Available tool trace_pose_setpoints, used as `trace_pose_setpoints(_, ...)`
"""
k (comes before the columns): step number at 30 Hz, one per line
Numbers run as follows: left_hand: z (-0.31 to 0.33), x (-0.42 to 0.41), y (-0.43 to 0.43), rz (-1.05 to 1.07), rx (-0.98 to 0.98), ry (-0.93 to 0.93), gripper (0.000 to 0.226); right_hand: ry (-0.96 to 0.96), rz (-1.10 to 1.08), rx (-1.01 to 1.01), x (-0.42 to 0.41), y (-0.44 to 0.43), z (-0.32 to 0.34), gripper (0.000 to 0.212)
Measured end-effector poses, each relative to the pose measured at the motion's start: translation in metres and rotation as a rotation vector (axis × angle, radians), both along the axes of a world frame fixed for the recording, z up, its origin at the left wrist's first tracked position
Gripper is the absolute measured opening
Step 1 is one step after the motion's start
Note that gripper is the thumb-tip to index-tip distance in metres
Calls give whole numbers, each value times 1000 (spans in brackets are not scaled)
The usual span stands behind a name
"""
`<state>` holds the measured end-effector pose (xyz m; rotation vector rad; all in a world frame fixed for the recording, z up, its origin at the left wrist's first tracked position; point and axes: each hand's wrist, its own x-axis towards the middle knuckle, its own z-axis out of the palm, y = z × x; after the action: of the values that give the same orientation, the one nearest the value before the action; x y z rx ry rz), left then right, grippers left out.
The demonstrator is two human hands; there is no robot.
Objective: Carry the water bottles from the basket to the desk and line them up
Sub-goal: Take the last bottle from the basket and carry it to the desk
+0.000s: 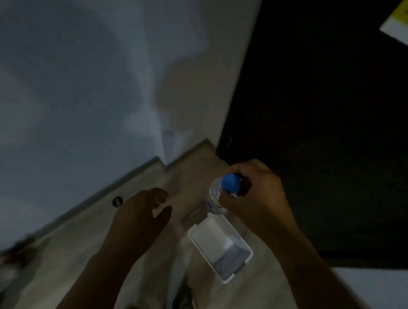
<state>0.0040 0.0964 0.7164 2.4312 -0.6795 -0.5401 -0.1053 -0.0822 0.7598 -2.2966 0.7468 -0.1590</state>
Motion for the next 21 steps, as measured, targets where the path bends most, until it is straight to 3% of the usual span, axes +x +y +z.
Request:
trace_pose_setpoints(8, 72, -13, 150, 359, -58, -111, 24, -83, 412, -27, 55, 108, 74, 23)
trace_pose_setpoints(14, 105, -56, 297, 648, -53, -204, 22, -230, 713, -19, 85, 250, 107, 20)
trace_pose_setpoints(21, 132, -148, 452, 993, -46, -266, 21, -378, 982, 57, 67, 428, 130, 20)
